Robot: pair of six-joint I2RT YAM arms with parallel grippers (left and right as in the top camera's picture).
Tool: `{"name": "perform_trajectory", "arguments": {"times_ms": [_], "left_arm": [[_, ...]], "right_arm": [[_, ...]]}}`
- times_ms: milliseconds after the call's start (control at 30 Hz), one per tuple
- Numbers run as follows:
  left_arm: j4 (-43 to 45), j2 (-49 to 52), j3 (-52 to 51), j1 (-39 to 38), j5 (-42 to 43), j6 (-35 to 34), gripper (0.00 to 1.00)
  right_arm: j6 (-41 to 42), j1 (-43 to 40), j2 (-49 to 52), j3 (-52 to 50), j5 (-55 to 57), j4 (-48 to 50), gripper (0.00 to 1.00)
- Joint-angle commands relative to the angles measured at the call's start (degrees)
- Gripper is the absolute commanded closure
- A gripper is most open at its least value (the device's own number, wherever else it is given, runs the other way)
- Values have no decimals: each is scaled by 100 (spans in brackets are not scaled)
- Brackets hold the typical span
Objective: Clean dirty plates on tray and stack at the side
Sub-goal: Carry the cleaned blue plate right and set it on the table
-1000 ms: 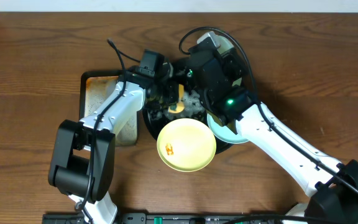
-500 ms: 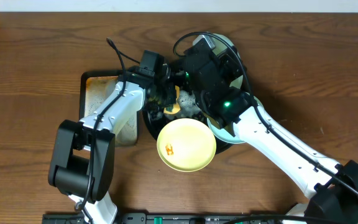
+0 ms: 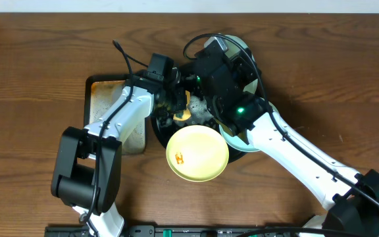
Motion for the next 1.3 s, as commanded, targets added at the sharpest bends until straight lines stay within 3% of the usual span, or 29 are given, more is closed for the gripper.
{"name": "perform_trajectory", "arguments": {"times_ms": [0,233,567,800,1033,1267], "left_arm": [[-31,-170,-11,35,-79,138,83],[-24,-170,-11,35,-79,138,83],[11,-170,-11,35,-76,136,83],[31,-170,-11,35,-74,136,83],[57,-170,-11,35,-74,133,83],[57,-170,-11,35,-74,133,83]], "right_arm": [[321,26,-63,20,155,15,99],[2411,-601,-70,20,-647,-975,99],[3910,-2293,-345,20,-3891,-1648,99],[4625,-4452,-452,20,-6107,-1856,99],[4642,-5864,2,20,-6216,-1991,99],[4638,-6546,581,20,-6247,-2015,99]]}}
